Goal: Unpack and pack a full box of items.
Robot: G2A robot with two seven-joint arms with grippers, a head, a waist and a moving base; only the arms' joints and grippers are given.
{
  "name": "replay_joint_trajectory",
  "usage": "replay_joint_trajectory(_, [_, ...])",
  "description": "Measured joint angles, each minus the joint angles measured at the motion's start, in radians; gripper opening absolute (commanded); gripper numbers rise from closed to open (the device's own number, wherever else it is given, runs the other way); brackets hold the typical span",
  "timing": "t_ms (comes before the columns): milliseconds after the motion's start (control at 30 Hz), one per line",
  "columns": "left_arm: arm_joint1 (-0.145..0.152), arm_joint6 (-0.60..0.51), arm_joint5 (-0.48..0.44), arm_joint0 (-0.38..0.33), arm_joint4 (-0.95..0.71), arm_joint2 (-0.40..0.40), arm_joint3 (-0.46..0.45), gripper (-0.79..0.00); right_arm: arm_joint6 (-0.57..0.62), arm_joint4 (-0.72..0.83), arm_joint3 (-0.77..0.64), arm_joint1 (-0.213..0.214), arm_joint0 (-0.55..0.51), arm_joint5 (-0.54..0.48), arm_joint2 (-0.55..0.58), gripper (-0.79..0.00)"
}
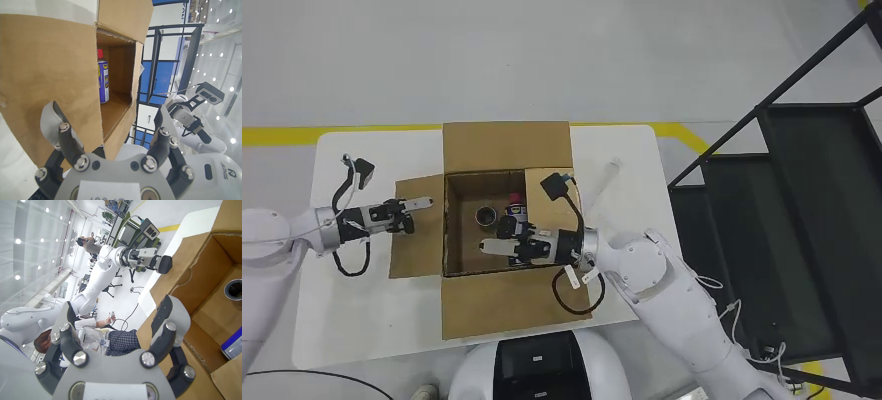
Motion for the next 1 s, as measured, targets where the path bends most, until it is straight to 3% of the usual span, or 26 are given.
replay_joint_trajectory(167, [-0.012, -0.004, 0.033, -0.048, 0.027, 0.044, 0.034, 0.0, -0.001, 0.006, 0.005, 0.005, -0.005, -0.005, 0.004, 0.0])
replay_joint_trajectory(567, [-0.032, -0.039, 0.178, -0.155, 0.221, 0.158, 0.015, 0.0, -0.008, 0.024, 0.007, 0.017, -0.022, -0.017, 0.024, 0.0])
replay_joint_trajectory(1000, [-0.073, -0.055, 0.207, -0.244, 0.291, 0.283, 0.06, 0.0, -0.022, 0.02, 0.012, 0.026, -0.032, -0.018, 0.018, 0.0])
